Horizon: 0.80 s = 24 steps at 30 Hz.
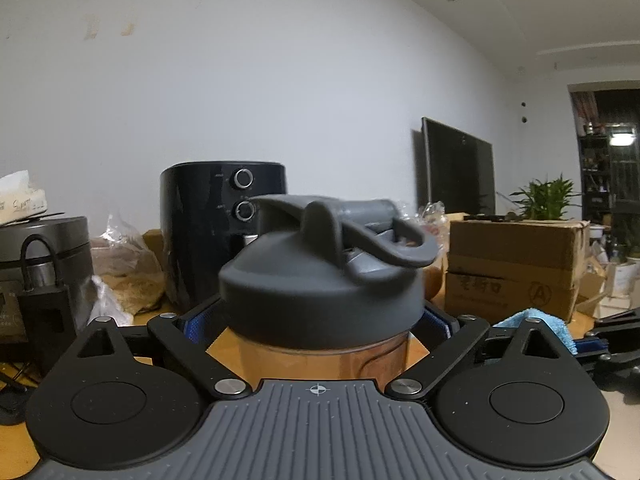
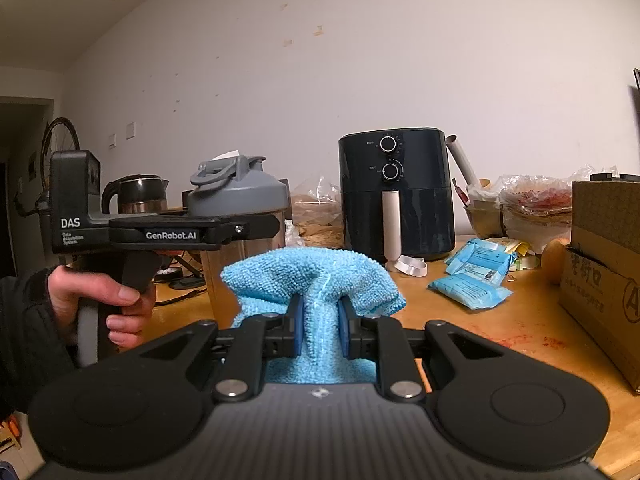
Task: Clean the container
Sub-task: 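Bring the bottle with the left tool back over the cloth in the right tool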
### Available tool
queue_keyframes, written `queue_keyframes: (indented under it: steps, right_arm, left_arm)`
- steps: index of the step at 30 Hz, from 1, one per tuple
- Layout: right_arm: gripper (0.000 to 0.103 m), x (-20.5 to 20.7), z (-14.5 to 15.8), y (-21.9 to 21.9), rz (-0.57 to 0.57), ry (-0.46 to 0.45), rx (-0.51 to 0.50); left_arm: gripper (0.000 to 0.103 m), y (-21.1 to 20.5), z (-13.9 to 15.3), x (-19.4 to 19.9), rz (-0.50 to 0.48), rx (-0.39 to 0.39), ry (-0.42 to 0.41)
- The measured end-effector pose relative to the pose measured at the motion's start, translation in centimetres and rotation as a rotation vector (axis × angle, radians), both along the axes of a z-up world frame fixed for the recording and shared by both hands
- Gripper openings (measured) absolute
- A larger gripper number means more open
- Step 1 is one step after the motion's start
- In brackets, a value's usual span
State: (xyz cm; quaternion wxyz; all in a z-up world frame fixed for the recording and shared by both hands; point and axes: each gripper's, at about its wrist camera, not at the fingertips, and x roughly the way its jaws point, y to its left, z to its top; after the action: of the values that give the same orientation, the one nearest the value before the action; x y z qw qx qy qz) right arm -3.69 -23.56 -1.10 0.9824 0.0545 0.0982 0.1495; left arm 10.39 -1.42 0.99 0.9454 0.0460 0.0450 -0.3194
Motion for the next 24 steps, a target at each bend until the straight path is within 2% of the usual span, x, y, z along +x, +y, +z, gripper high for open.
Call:
queue_keyframes:
  steps: [2,20,22,24]
  right_arm:
    - [0.015,0.0,0.0,0.0,0.000,0.000,-0.001]
    - [0.017,0.1,-0.1,0.1,0.004,0.002,-0.002]
    - [0.017,0.1,-0.1,0.1,0.003,0.003,-0.002]
    - [0.017,0.2,-0.2,0.1,0.004,0.003,-0.001]
  left_arm:
    - [0.103,-0.1,0.2,-0.2,-0.006,-0.012,-0.001]
    - [0.103,0.1,1.5,0.5,0.015,-0.092,0.008]
    - [0.097,0.0,1.6,0.5,0.012,-0.090,0.011]
    - [0.095,-0.1,1.7,0.4,0.009,-0.084,0.015]
